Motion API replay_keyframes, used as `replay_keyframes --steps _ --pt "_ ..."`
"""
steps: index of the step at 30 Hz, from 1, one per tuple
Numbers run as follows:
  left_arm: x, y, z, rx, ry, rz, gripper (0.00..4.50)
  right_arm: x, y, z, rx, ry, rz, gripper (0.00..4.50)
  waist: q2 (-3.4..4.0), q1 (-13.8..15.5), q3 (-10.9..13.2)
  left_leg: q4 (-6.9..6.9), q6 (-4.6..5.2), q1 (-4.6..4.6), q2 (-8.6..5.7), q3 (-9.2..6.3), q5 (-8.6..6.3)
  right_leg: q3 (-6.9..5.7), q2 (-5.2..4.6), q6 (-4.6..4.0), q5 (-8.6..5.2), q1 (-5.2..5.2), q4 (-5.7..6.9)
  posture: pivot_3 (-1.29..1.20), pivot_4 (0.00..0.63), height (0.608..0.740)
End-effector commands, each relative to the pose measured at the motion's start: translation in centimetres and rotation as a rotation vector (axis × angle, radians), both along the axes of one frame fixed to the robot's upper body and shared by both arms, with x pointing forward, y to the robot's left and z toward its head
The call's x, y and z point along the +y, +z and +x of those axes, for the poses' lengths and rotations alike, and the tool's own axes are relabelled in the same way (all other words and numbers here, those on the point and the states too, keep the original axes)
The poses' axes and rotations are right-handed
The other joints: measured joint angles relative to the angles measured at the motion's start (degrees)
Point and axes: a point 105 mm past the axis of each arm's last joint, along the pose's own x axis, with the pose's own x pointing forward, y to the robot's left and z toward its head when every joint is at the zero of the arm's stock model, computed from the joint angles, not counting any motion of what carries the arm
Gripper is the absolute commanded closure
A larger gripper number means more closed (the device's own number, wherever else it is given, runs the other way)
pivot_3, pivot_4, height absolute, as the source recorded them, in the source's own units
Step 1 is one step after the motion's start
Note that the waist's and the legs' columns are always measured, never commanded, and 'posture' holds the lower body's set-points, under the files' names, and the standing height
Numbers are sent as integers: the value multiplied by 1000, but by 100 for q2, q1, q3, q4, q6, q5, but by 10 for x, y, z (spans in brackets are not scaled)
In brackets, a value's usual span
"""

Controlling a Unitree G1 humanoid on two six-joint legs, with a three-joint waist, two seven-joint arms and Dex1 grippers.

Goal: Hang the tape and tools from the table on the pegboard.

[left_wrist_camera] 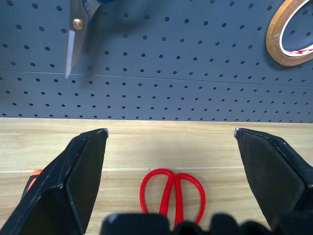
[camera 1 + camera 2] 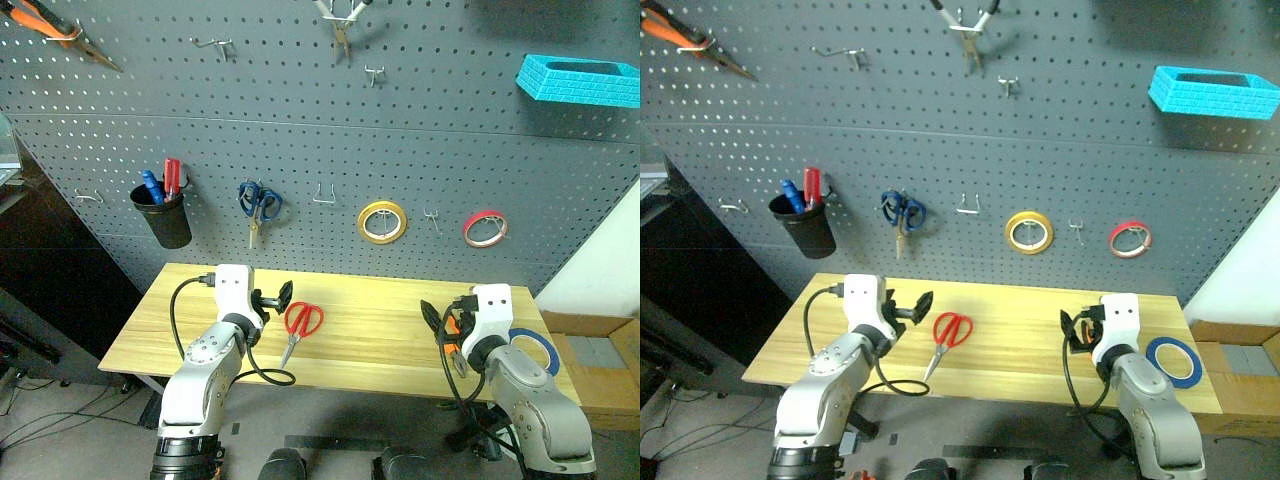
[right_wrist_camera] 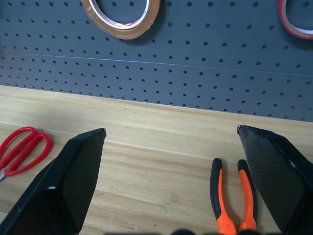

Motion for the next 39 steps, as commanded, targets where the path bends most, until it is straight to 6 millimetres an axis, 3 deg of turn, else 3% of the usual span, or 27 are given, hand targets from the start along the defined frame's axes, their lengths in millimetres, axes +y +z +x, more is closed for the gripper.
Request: replay_keyframes --steps 1,27,36,39 --pt "0 16 2 -63 -8 -2 36 -4 9 1 -42 -16 -2 0 0 0 0 0 0 0 0 0 0 0 0 0 0 0 0 97 0 740" --pt "1 19 -3 -62 7 -35 36 -6 8 -2 -31 -12 -13 0 0 1 0 0 0 0 0 0 0 0 0 0 0 0 0 101 0 740" --pt "2 16 -10 -42 -1 -36 36 -10 6 -9 -13 -12 -25 0 1 -2 5 -1 0 0 0 0 0 0 -1 -2 -1 -2 -1 92 29 740" --pt "-7 16 -12 -25 -61 -39 36 -17 5 -11 4 -18 -57 0 2 -4 24 -1 0 0 0 0 -1 1 -1 -3 -2 -3 -2 85 47 740"
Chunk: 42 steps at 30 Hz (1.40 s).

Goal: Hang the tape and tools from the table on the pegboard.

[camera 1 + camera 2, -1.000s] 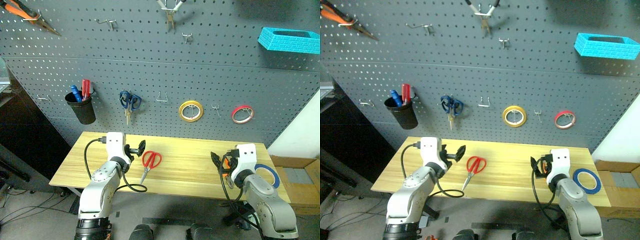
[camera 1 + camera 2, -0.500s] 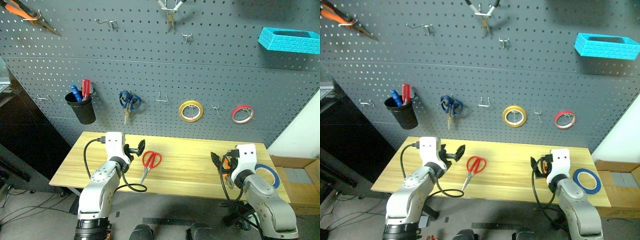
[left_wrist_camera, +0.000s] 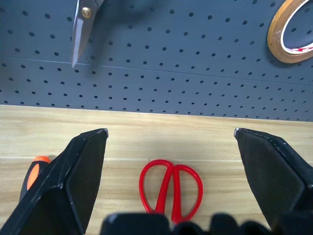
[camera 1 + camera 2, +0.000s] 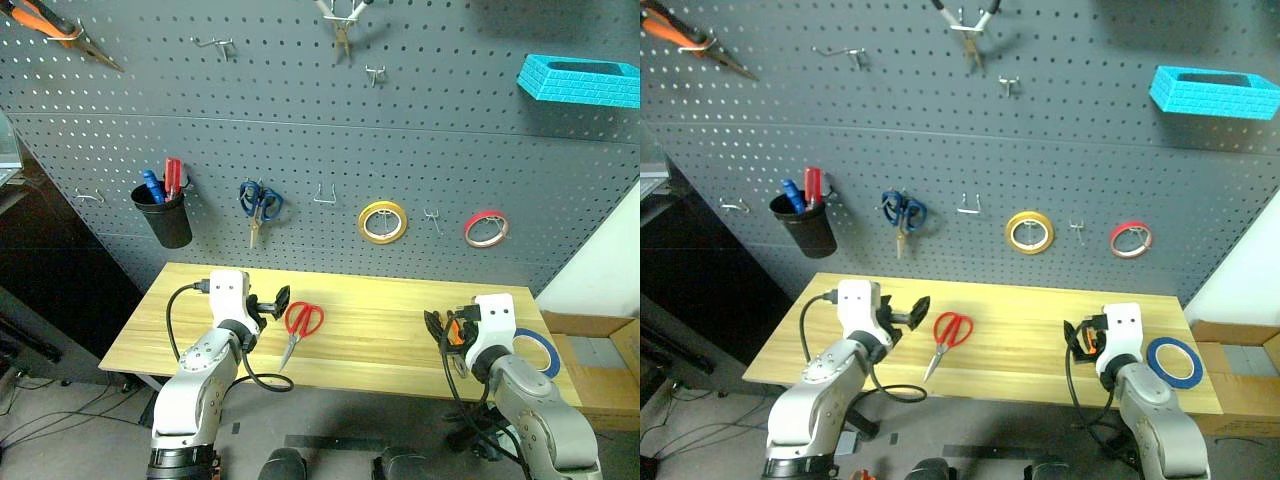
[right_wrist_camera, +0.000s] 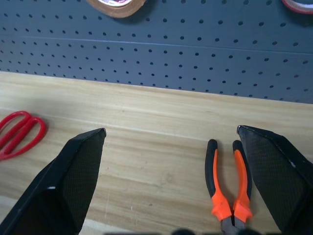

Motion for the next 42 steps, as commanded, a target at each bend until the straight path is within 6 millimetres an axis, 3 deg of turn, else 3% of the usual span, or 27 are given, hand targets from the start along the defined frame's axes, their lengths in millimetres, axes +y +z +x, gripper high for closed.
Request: replay_keyframes --steps 1,7,14,21,29,38,42 --pt "-17 19 -1 -57 -109 -10 36 -16 15 1 -40 -14 -56 0 1 -1 20 1 0 -1 0 0 0 1 0 0 0 -1 0 83 49 740" --pt "-79 25 -8 -37 -484 -67 36 -58 8 5 48 -41 -182 0 9 5 87 1 0 -1 -2 1 0 1 -2 -1 -1 -3 -5 64 76 740" --pt "-150 30 -10 -30 -912 -65 36 -106 -4 21 161 -72 -176 0 18 -89 257 0 5 -9 -3 5 -1 4 0 -1 -1 -3 -5 23 125 740" --pt "-202 21 -2 -55 -1172 35 36 -141 -17 45 267 -117 -147 0 36 -195 486 4 26 -20 -9 7 -11 11 1 44 19 -4 -8 1 172 740" --pt "-230 25 15 -92 -1232 62 36 -156 -28 62 319 -137 -93 0 25 -265 780 6 48 -34 -11 7 -15 12 0 50 20 -10 -10 19 239 740" --pt "-228 28 18 -93 -1265 76 36 -160 -45 63 379 -161 -57 0 26 -290 1160 4 58 -45 -14 9 -22 20 -4 63 12 -16 -12 35 303 740" --pt "-226 31 17 -92 -1271 73 36 -160 -56 58 418 -165 -46 0 -12 -290 1233 5 58 -44 -15 12 -22 23 -7 65 12 -16 -11 49 314 740"
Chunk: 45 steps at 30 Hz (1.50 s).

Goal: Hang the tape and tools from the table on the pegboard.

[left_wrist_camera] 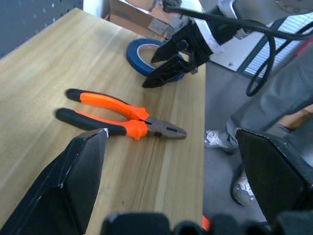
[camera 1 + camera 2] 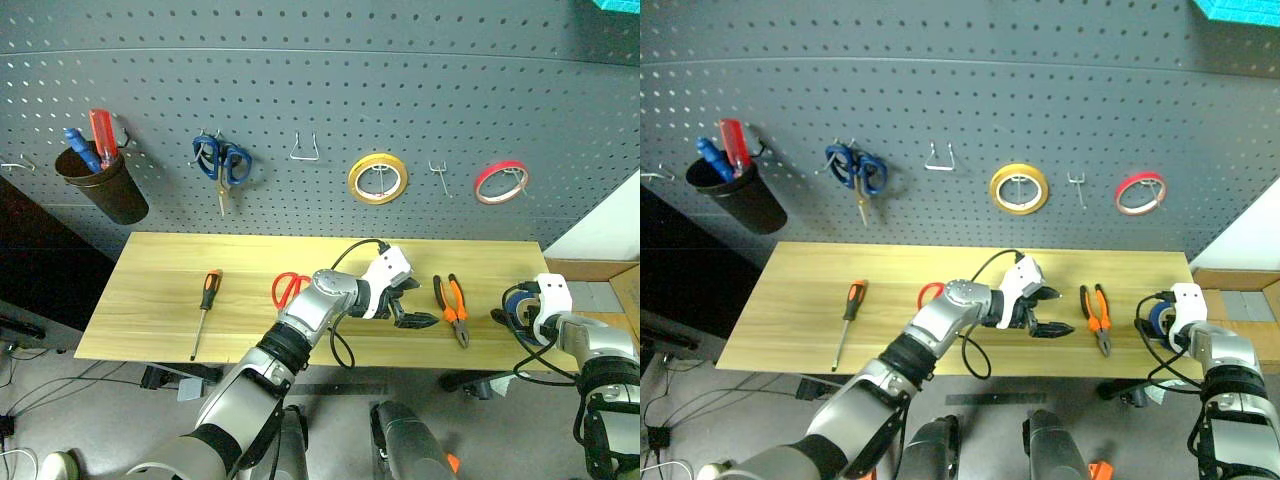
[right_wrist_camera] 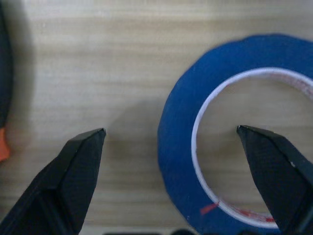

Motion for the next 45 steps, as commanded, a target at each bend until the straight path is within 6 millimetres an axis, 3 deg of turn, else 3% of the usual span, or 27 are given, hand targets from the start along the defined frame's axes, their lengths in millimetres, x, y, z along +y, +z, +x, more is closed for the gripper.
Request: replay_keyframes --steps 1,3,14,16,19,22,25,27,30,36,41,45 --pt "-4 17 0 -41 -27 -31 36 -5 -9 -7 40 -15 11 0 -22 3 30 1 0 0 0 0 0 0 0 0 0 0 0 50 316 740" --pt "-3 18 0 -39 -28 -32 36 -4 -10 -7 50 -22 30 0 -40 2 50 2 0 1 0 0 0 0 0 1 0 2 0 56 317 740" --pt "-6 27 4 -41 -37 -48 0 -5 -6 2 34 -51 26 3759 -65 0 84 3 -1 1 1 -1 0 -1 -1 3 1 3 -4 62 305 740" --pt "-8 28 4 -44 -45 -56 0 -8 -5 2 30 -49 6 4132 -65 1 84 1 -1 2 1 -1 0 -1 -1 3 1 3 -5 60 296 740" --pt "-5 31 1 -54 -65 -64 0 -9 4 7 -23 30 -133 4132 -63 10 83 0 -1 1 1 -1 0 -1 -1 3 1 3 -5 52 275 740" --pt "1 35 0 -75 -65 -76 0 1 19 11 -112 105 -228 4132 -55 20 79 -2 -2 -1 0 -1 0 -3 -3 4 0 0 -6 47 258 740" --pt "24 47 -2 -129 -7 -112 0 45 50 1 -308 229 -354 4132 -20 17 59 -8 -5 -21 1 -2 0 -2 -4 6 -2 -28 4 35 246 740" --pt "40 50 -9 -143 19 -114 0 76 63 -17 -389 285 -395 4132 4 -9 46 -5 -25 -87 9 -6 12 -4 -1 4 0 -102 30 29 243 740" --pt "65 48 -25 -126 57 -94 0 118 77 -49 -493 366 -485 4132 23 26 37 -10 -43 -94 13 -16 22 -16 1 3 -1 -116 36 17 237 740" --pt "89 65 -35 -57 230 -161 0 162 121 -82 -790 437 -726 4132 15 91 42 9 -40 -108 -1 -17 18 -17 -14 14 2 -113 11 -15 243 740" --pt "88 69 -38 -17 297 -195 0 186 151 -77 -1040 501 -822 4132 -3 107 32 24 -40 -100 -20 -11 26 -10 -32 16 4 -97 8 -25 236 740" --pt "81 69 -35 -8 307 -204 0 190 170 -60 -1169 461 -779 4132 -6 100 32 17 -39 -101 -17 -15 27 -15 -27 31 14 -100 12 -29 235 740"
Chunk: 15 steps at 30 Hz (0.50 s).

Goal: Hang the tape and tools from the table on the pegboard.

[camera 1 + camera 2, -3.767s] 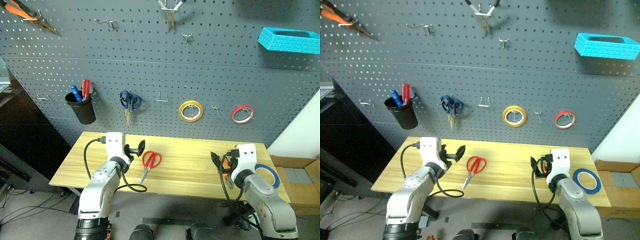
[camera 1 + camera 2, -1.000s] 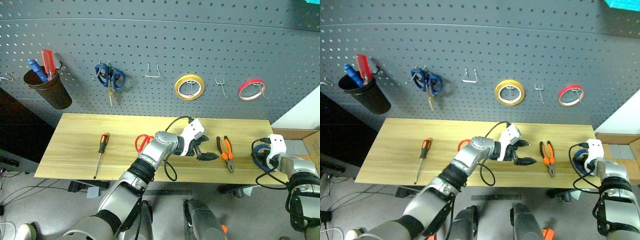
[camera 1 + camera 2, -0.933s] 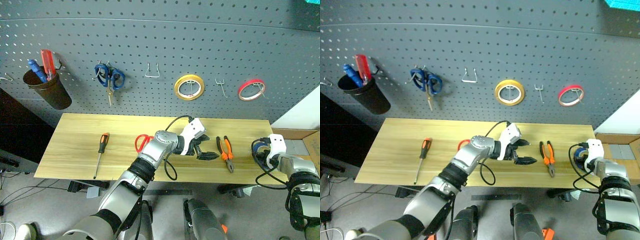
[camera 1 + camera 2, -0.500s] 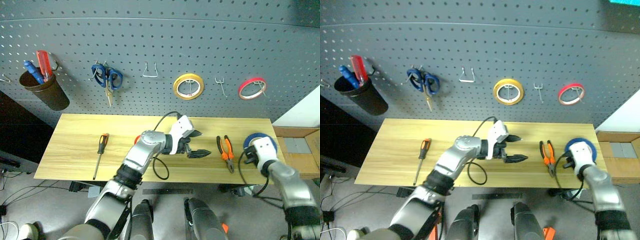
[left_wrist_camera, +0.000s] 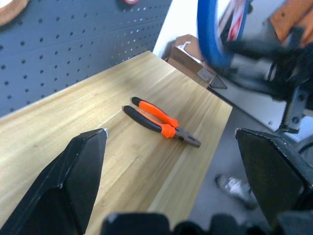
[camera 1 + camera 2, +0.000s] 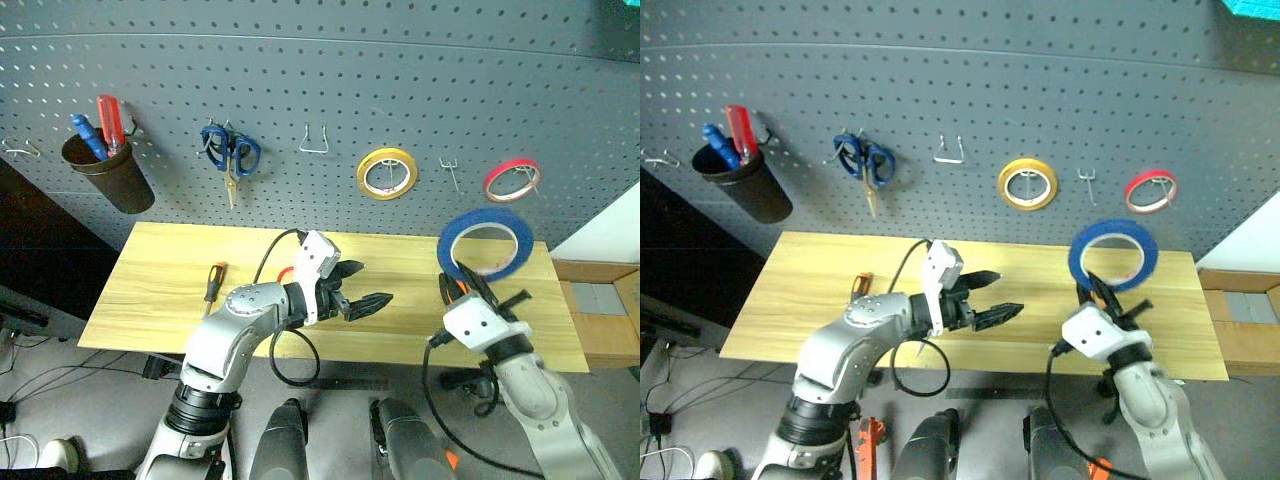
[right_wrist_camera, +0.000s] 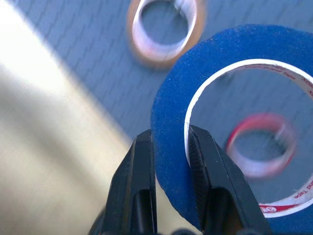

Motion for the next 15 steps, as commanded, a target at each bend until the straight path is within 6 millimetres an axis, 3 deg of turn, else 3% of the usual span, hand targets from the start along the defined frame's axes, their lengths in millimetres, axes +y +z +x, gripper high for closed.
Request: replay_keyframes --steps 1,6,11,15 --pt "-8 13 -1 -42 -14 -32 0 3 21 13 -116 45 41 4132 0 1 0 -6 0 0 1 -4 0 -3 2 -4 -2 0 1 -30 237 740" --pt "-12 17 4 -50 -14 -40 0 0 29 41 -134 84 19 4132 -3 7 2 -3 0 -2 3 -4 0 -3 4 -6 -1 -1 2 -24 247 740" --pt "-10 18 6 -52 4 -43 0 -17 31 59 -80 113 61 4132 -5 23 5 -3 2 -4 3 -5 0 -4 4 -21 7 0 3 -3 259 740" --pt "-7 15 4 -46 16 -40 0 -25 18 79 95 168 62 4132 -8 14 7 1 3 -3 -2 -3 0 -2 -1 -33 16 1 4 6 267 740"
